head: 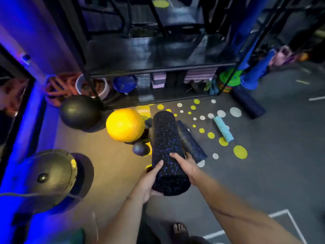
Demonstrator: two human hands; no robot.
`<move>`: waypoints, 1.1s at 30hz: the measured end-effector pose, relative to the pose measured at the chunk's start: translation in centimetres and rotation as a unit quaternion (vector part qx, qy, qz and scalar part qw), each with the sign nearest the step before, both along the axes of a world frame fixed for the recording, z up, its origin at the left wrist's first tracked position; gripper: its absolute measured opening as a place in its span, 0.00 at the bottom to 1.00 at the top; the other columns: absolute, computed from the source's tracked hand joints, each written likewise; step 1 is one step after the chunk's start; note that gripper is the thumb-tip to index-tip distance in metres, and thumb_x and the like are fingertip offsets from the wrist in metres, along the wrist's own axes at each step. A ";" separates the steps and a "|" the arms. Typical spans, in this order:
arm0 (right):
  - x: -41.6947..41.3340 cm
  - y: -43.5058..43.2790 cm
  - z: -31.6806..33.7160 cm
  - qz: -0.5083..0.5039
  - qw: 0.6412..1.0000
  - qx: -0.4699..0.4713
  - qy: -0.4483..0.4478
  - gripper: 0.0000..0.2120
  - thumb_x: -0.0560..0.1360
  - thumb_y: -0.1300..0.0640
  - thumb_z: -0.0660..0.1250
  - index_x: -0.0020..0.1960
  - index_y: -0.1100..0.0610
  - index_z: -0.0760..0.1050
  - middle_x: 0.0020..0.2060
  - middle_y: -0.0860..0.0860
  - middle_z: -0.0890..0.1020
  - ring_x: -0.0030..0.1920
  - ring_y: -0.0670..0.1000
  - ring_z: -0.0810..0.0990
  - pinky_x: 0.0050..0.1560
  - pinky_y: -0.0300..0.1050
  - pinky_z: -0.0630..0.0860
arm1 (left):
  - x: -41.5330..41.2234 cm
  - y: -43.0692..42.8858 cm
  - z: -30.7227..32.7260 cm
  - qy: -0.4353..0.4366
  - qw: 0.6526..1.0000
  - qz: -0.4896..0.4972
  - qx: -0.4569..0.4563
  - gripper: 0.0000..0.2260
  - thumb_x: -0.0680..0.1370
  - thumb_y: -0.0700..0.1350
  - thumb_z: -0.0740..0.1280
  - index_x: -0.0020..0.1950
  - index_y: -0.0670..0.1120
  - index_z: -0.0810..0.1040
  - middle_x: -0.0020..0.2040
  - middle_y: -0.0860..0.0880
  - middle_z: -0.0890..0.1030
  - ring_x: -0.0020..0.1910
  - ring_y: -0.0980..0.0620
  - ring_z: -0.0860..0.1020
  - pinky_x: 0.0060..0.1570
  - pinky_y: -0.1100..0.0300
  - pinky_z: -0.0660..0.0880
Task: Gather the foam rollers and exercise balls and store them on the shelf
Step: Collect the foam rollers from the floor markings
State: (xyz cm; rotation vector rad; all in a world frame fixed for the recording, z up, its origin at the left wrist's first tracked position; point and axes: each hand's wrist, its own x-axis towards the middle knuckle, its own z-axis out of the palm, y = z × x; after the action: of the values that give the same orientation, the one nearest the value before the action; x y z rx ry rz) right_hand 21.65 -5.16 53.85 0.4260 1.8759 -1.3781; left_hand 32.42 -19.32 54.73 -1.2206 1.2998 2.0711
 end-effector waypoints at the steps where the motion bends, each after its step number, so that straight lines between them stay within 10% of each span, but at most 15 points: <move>1: -1.4 0.0 0.2 0.004 1.000 0.018 0.022 0.43 0.60 0.37 0.81 0.70 0.48 0.71 0.56 0.46 0.83 0.52 0.48 0.84 0.58 0.47 0.81 | -1.5 -0.2 -0.6 0.005 1.000 -0.010 0.012 0.26 0.72 0.65 0.74 0.64 0.51 0.78 0.56 0.48 0.86 0.53 0.43 0.85 0.47 0.32 0.81; 8: -11.2 0.5 4.0 0.059 0.960 0.217 0.169 0.40 0.71 0.42 0.77 0.76 0.53 0.66 0.63 0.48 0.80 0.64 0.52 0.79 0.68 0.49 0.74 | -11.5 -1.6 -3.1 0.044 0.984 -0.108 -0.132 0.17 0.77 0.51 0.71 0.65 0.58 0.74 0.62 0.49 0.81 0.55 0.42 0.82 0.44 0.42 0.84; 14: -5.1 1.8 3.5 0.072 0.961 0.259 0.060 0.17 0.79 0.48 0.67 0.65 0.54 0.77 0.53 0.53 0.82 0.55 0.53 0.80 0.53 0.40 0.72 | -14.3 -2.4 -4.2 0.066 0.912 -0.255 -0.313 0.11 0.79 0.48 0.64 0.61 0.51 0.76 0.55 0.41 0.83 0.53 0.37 0.79 0.51 0.49 0.76; 23: 13.5 17.0 1.6 -0.098 0.942 0.315 -0.062 0.21 0.82 0.53 0.60 0.72 0.58 0.73 0.67 0.56 0.79 0.69 0.57 0.76 0.68 0.44 0.69 | -11.0 9.9 -8.1 0.113 0.843 -0.477 -0.220 0.20 0.72 0.49 0.63 0.64 0.51 0.77 0.55 0.42 0.84 0.47 0.39 0.83 0.43 0.48 0.77; 33: 35.4 30.9 1.7 -0.432 0.857 0.275 -0.054 0.20 0.82 0.56 0.62 0.72 0.58 0.72 0.66 0.56 0.80 0.64 0.57 0.79 0.63 0.44 0.70 | 5.3 34.4 0.6 0.201 0.682 -0.696 -0.101 0.14 0.83 0.37 0.62 0.65 0.53 0.76 0.50 0.47 0.83 0.41 0.53 0.79 0.37 0.62 0.72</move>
State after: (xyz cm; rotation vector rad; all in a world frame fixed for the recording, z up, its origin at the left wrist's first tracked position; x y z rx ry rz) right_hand 57.02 25.74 55.50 1.7690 2.0423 -1.2372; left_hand 37.67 15.06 55.38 0.3712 1.7707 0.9724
